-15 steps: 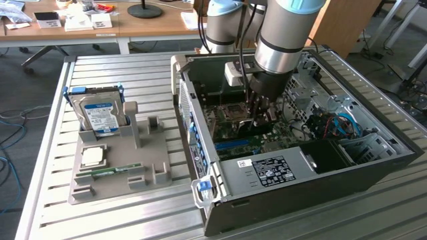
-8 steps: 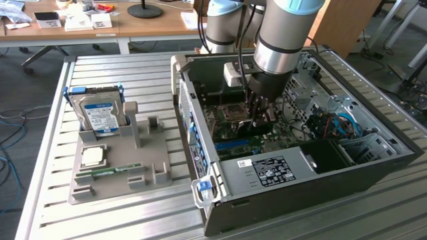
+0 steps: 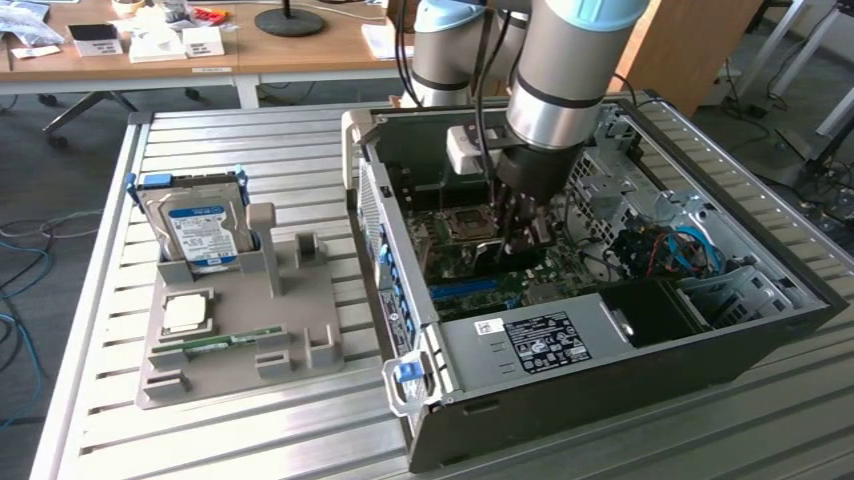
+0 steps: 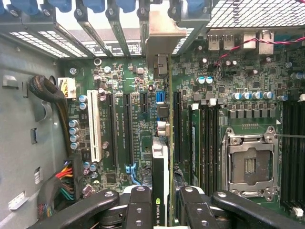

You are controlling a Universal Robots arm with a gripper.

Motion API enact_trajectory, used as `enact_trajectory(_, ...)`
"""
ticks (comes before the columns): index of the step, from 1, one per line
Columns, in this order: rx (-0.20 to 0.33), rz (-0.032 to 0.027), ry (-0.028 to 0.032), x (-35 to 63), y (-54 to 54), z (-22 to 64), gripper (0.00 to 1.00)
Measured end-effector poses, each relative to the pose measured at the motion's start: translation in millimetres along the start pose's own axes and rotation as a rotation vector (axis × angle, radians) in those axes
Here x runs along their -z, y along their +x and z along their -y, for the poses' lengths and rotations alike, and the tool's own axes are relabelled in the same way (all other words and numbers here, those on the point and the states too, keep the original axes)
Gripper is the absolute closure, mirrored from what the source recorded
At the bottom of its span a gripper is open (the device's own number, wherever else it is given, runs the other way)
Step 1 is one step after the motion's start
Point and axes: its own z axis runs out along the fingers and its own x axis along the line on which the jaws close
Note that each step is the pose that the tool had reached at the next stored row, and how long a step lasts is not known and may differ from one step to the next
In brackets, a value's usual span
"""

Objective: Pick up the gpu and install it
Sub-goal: 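Insert the gpu into the slot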

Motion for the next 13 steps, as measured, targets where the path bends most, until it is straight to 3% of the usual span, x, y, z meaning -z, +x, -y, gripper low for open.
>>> enact_trajectory(13, 0.0, -0.0002, 0.0, -3.6, 0.2, -0.8, 0.73)
